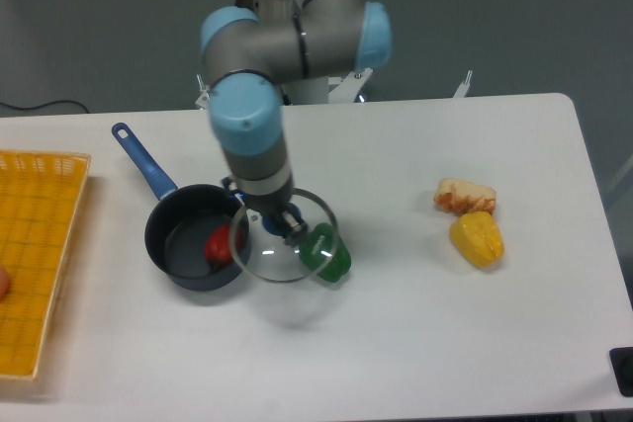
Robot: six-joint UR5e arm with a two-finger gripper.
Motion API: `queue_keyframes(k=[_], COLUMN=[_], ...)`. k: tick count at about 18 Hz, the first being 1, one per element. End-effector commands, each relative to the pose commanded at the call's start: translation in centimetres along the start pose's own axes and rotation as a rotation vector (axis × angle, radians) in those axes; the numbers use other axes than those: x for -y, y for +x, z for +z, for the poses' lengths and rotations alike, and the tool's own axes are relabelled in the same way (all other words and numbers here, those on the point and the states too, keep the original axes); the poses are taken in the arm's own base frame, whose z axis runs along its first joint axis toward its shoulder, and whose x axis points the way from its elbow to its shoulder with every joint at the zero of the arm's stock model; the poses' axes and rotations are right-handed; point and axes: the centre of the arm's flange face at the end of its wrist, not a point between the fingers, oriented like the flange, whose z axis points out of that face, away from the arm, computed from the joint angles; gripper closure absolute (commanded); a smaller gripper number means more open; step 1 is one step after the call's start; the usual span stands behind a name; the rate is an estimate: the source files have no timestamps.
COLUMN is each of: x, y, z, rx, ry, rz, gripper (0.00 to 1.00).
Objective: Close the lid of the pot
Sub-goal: 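Lift the glass lid off the green pepper and carry it over the saucepan, then lower the glass lid onto the saucepan rim and settle it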
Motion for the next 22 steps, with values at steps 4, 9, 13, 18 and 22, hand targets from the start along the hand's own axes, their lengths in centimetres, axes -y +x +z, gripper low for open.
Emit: queue_keyframes(k=[4,9,13,18,22], x=[1.6,2.8,3.7,4.9,5.1], y=[1.9,3.3,4.3,5.5,5.7], z=[0.1,0.5,1.0,1.4,1.8], rx=[-0.006,-0.005,0.0,-0.002,-0.006], ry=[-0.007,-0.025,-0.048,-0.055,-0.058], rz=[0.027,0.04,0.044,0.053,0.044], gripper=[0.52,0.52,0.52,0.52,0.52])
